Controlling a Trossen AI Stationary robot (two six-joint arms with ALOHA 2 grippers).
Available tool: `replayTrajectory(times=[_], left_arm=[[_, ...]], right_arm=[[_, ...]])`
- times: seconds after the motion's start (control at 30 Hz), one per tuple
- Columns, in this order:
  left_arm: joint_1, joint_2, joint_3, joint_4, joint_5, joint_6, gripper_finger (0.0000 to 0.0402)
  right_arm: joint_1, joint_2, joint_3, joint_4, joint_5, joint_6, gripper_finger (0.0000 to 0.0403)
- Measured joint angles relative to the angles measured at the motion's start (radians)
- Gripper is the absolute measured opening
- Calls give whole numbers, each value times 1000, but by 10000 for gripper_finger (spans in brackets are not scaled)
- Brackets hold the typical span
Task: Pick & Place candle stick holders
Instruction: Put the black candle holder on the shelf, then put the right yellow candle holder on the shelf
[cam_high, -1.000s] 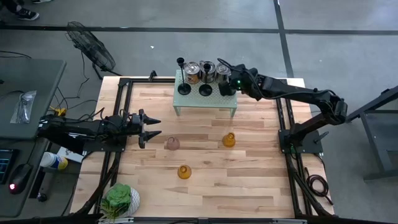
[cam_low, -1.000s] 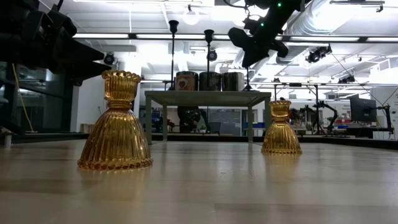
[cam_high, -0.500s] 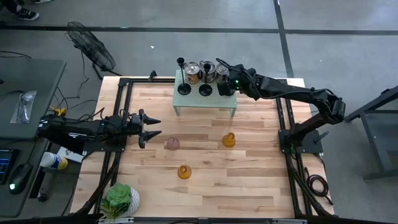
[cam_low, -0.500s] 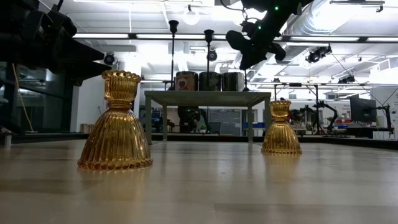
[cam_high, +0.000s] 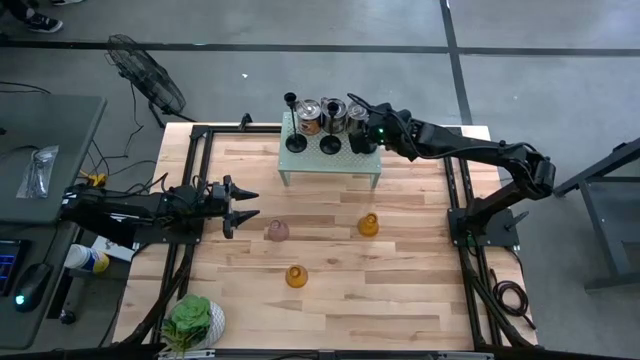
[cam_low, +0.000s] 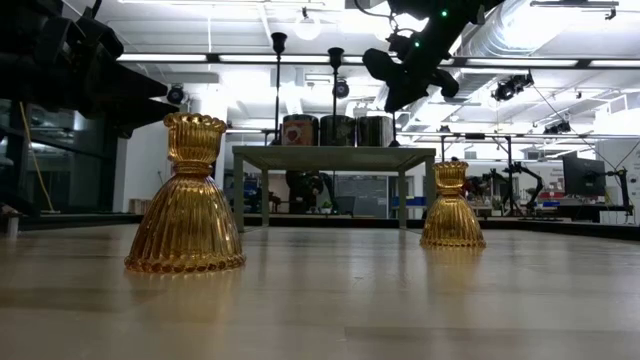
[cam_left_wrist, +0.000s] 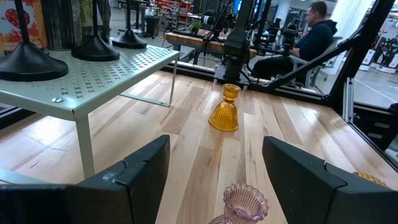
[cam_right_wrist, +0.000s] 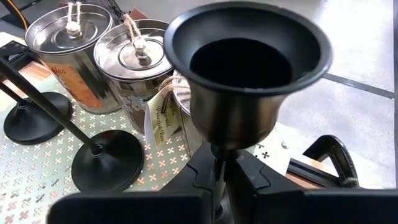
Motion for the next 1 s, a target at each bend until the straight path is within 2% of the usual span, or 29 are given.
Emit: replayTrajectory(times=[0.57, 0.7, 1.0], left_arm=[[0, 0, 0, 0, 0, 0, 253], [0, 0, 0, 0, 0, 0, 253], [0, 0, 0, 0, 0, 0, 253]], right_arm=[[0, 0, 0, -1, -2, -9, 50], [0, -2, 0, -2, -2, -11, 85], [26, -41, 0, -72, -11, -6, 198]])
